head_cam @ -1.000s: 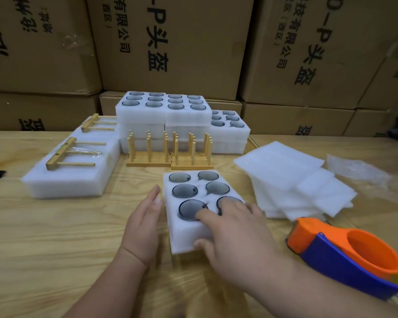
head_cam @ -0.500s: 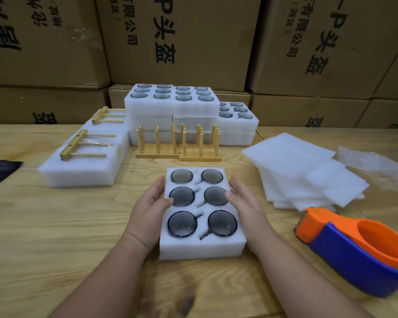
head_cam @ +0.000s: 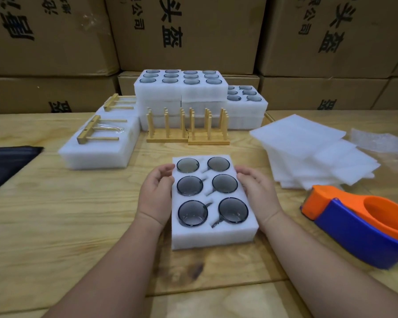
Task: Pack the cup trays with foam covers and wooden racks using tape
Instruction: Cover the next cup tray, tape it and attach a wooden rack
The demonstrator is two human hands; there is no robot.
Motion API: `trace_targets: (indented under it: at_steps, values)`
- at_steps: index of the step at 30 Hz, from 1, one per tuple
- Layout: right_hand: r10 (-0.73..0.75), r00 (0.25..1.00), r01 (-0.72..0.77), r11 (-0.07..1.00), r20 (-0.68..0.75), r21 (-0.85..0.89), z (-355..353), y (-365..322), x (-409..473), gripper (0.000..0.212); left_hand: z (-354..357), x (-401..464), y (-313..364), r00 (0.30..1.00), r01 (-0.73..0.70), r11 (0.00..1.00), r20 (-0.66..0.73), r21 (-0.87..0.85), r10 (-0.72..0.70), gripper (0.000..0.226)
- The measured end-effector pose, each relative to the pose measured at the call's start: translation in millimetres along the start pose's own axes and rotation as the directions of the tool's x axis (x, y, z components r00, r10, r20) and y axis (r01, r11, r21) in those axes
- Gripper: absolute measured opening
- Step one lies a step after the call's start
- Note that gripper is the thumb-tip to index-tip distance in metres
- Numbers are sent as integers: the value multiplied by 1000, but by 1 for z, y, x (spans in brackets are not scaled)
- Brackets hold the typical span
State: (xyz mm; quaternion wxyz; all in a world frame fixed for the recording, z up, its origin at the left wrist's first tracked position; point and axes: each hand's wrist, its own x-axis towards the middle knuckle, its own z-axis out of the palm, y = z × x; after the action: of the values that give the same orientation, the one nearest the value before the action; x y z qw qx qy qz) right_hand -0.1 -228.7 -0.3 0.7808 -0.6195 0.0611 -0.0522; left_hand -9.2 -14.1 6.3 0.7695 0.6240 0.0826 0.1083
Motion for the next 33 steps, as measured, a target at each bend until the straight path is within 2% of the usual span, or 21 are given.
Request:
trace_targets:
  at_steps: [4,7,8,10,13,14,16,18,19,21,23,24,26,28,31,33]
  values:
    - [10,1000,-10,999,-2,-49,1,-3,-2,32,2,-2,3,1000,11,1000,-27,11,-11,34]
    - [30,1000,-31,989,-6,-147,2,-7,-1,23,2,-3,4,999,1,1000,-38,18,0,34]
    - [16,1000,-17,965,-5,-263,0,-11,2,19,3,-4,4,999,-5,1000,-39,10,5,35]
    - [-54,998,59,843,23,-535,-5,-28,6,14,4,-4,5,999,-12,1000,-39,-2,12,35]
    - [-208,973,221,711,101,-667,-14,-63,6,17,4,-6,5,999,-15,1000,-52,-18,14,35]
    - [-292,948,291,637,125,-714,-17,-74,7,18,4,-6,6,999,-14,1000,-52,-27,13,35]
    - [-474,863,394,411,176,-822,-25,-93,10,22,4,-5,6,999,-12,999,-44,-38,11,35]
    - [-573,788,375,156,225,-914,-32,-109,22,29,4,-4,6,999,-15,999,-38,-46,13,34]
    - [-555,799,310,55,229,-949,-37,-114,30,36,4,-3,5,999,-16,999,-33,-51,15,34]
    - [-412,899,109,-122,151,-986,-46,-120,42,64,5,0,5,1000,-15,998,-18,-57,14,33]
    - [-258,965,-19,-249,47,-968,-55,-118,47,89,5,4,3,1000,-16,999,9,-52,17,31]
    - [-206,978,-38,-280,21,-959,-60,-116,49,93,5,5,1,999,-18,999,26,-46,19,28]
    - [-148,989,-52,-296,-8,-954,-66,-114,52,83,4,6,0,999,-17,999,48,-41,19,24]
    - [-135,991,-59,-316,-16,-947,-68,-118,52,60,3,6,0,999,-4,999,52,-38,6,28]
    - [-220,975,-36,-336,41,-941,-64,-129,50,21,4,6,1,998,-19,1000,55,-1,19,30]
    - [-329,938,-13,-345,108,-939,-59,-143,45,17,4,7,1,998,-37,998,59,48,34,31]
